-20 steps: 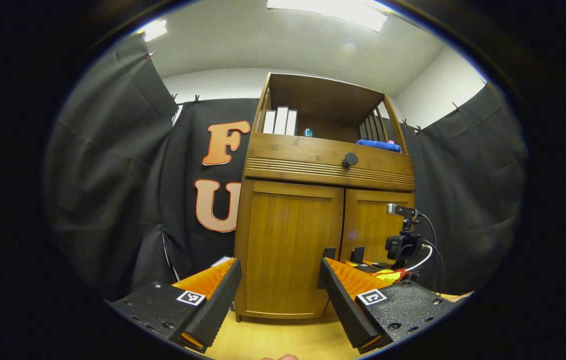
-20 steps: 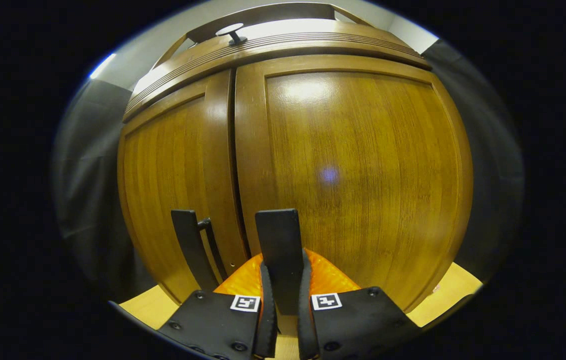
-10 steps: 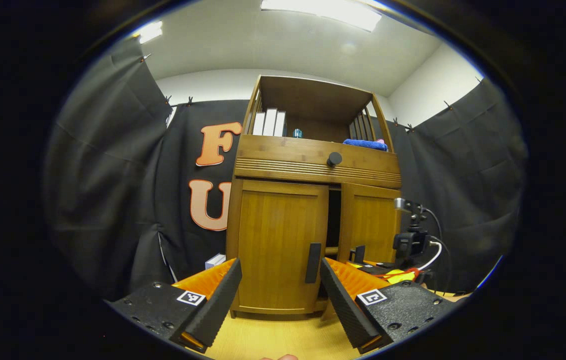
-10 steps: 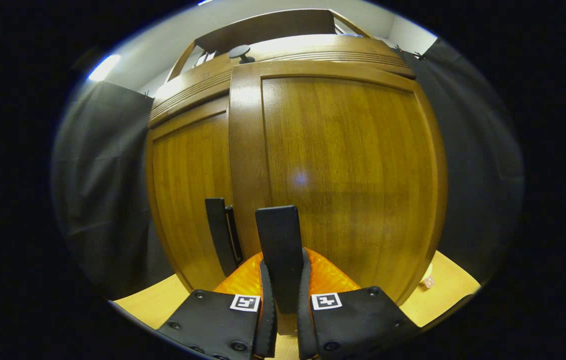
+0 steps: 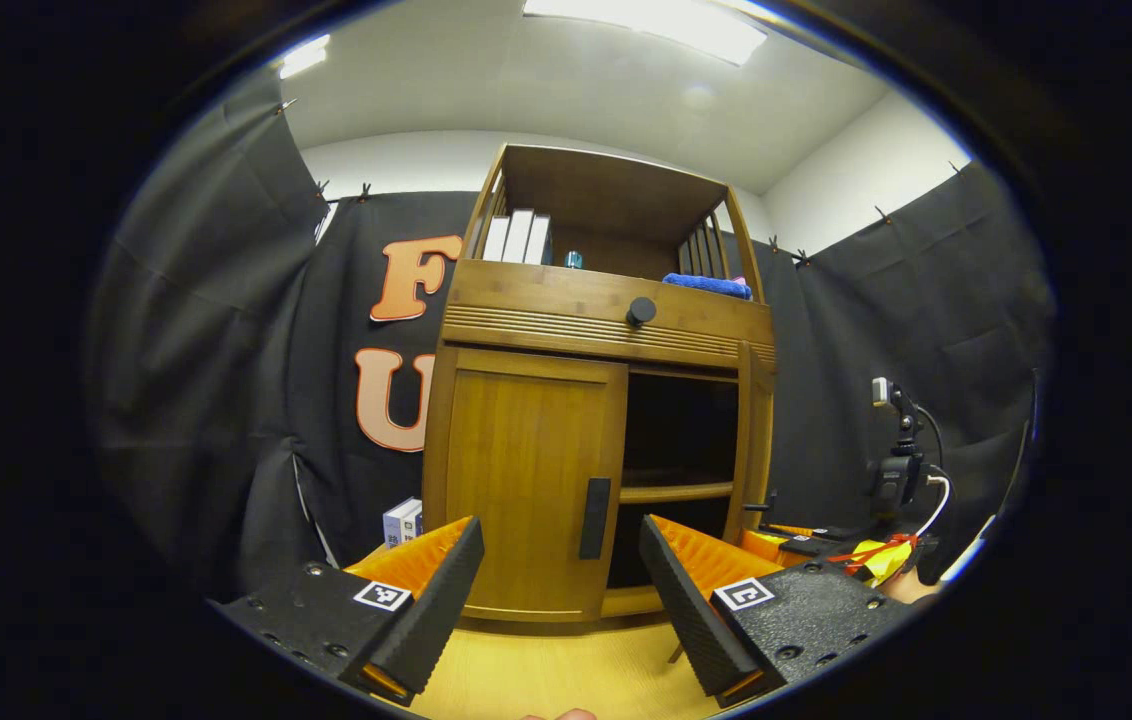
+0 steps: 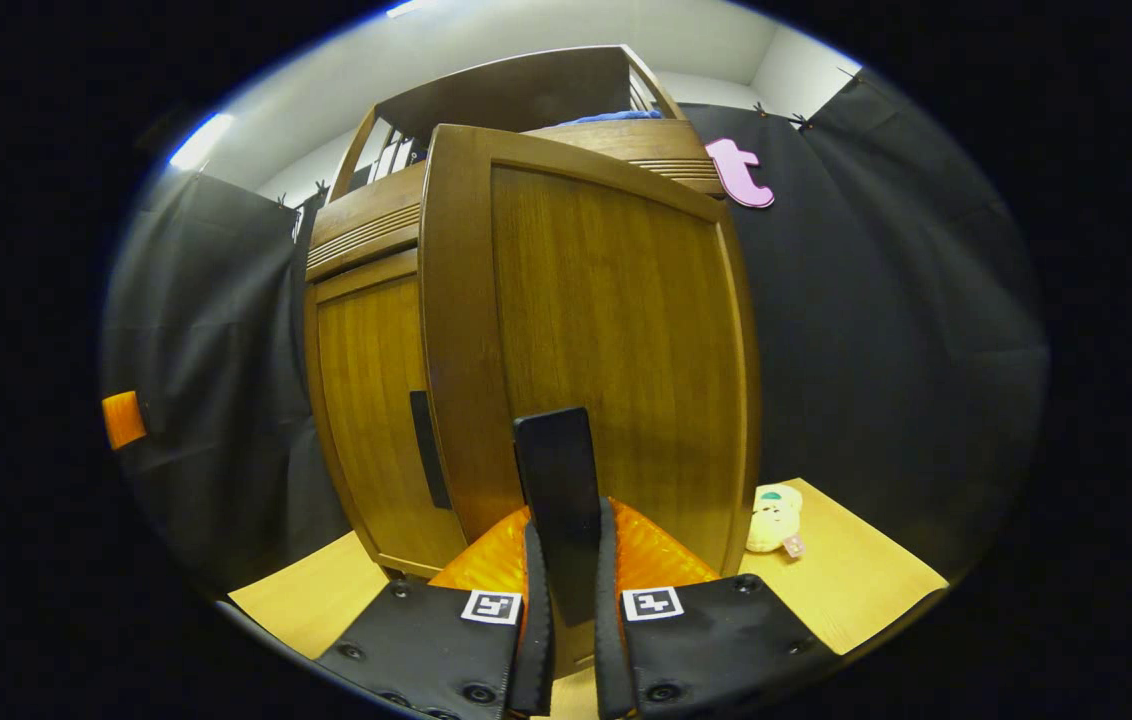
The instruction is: Open the right door of the double-door shoe cabinet with the right hand, and open the left door with the left hand.
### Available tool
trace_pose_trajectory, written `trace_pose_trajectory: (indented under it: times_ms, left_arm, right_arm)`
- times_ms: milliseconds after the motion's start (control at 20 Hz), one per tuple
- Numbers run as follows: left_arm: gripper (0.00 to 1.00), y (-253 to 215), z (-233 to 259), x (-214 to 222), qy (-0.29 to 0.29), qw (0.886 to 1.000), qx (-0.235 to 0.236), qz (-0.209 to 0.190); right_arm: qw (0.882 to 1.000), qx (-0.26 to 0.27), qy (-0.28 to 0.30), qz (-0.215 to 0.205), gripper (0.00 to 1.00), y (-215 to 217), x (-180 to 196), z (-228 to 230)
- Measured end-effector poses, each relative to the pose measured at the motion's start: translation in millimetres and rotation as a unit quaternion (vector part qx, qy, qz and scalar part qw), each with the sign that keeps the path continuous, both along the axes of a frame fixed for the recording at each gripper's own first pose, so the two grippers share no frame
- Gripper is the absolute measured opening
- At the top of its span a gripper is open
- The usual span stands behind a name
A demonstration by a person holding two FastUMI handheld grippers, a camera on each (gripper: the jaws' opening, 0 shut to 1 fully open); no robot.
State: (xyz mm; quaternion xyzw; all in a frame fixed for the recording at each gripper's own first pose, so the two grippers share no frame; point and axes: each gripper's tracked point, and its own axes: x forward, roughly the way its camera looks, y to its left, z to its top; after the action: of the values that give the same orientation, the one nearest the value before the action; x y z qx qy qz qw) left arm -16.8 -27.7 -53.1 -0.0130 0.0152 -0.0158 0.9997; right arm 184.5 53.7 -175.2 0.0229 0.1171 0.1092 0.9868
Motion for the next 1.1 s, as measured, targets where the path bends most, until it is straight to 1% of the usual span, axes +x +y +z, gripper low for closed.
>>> trace_pose_trajectory:
  times_ms: [50,100,200,300,350,450,500,650,700,750,800,850,900,1000,1100]
  left_arm:
    - [0.95,-1,-1,1,-0.001,1.000,0.000,-0.002]
    - [0.93,-1,-1,1,-0.003,1.000,-0.001,-0.003]
    - [0.93,0,-2,1,-0.005,1.000,0.000,-0.002]
    - [0.95,4,-2,2,-0.007,1.000,0.000,0.001]
    - [0.95,5,-4,3,-0.007,1.000,-0.001,0.002]
    - [0.95,6,-5,3,-0.007,1.000,-0.004,0.003]
    - [0.95,8,-7,5,-0.007,1.000,-0.005,0.005]
    - [0.95,8,-11,9,-0.003,1.000,-0.013,0.005]
    - [0.95,6,-12,9,-0.001,1.000,-0.018,0.002]
    - [0.93,4,-14,11,0.000,1.000,-0.022,-0.001]
    - [0.94,4,-15,12,0.000,1.000,-0.025,-0.002]
    - [0.95,4,-16,11,0.000,1.000,-0.026,-0.002]
    - [0.95,4,-17,13,0.002,1.000,-0.027,-0.004]
    - [0.95,4,-20,14,0.004,1.000,-0.027,-0.005]
    - [0.95,6,-21,16,0.004,1.000,-0.028,-0.003]
  right_arm:
    - [1.000,-0.003,-0.003,-0.004,0.24,-4,0,2]
    - [1.000,-0.003,-0.004,-0.010,0.24,-10,-3,1]
    - [1.000,0.000,-0.007,-0.027,0.23,-18,-8,5]
    - [0.999,-0.005,-0.010,-0.043,0.23,-28,-11,8]
    - [0.999,-0.010,-0.011,-0.050,0.18,-35,-12,9]
    - [0.998,-0.020,-0.014,-0.062,0.18,-48,-17,11]
    - [0.997,-0.020,-0.016,-0.067,0.23,-53,-19,13]
    - [0.996,-0.014,-0.015,-0.086,0.22,-62,-21,13]
    - [0.995,-0.020,-0.012,-0.099,0.22,-68,-23,12]
    - [0.992,-0.030,-0.029,-0.120,0.12,-79,-19,16]
    - [0.990,-0.042,-0.024,-0.130,0.02,-91,-20,15]
    - [0.990,-0.039,-0.026,-0.136,0.16,-97,-18,19]
    - [0.989,-0.031,-0.022,-0.139,0.09,-99,-16,19]
    - [0.990,-0.017,-0.020,-0.140,0.09,-104,-14,21]
    - [0.991,-0.014,-0.020,-0.134,0.09,-108,-12,27]
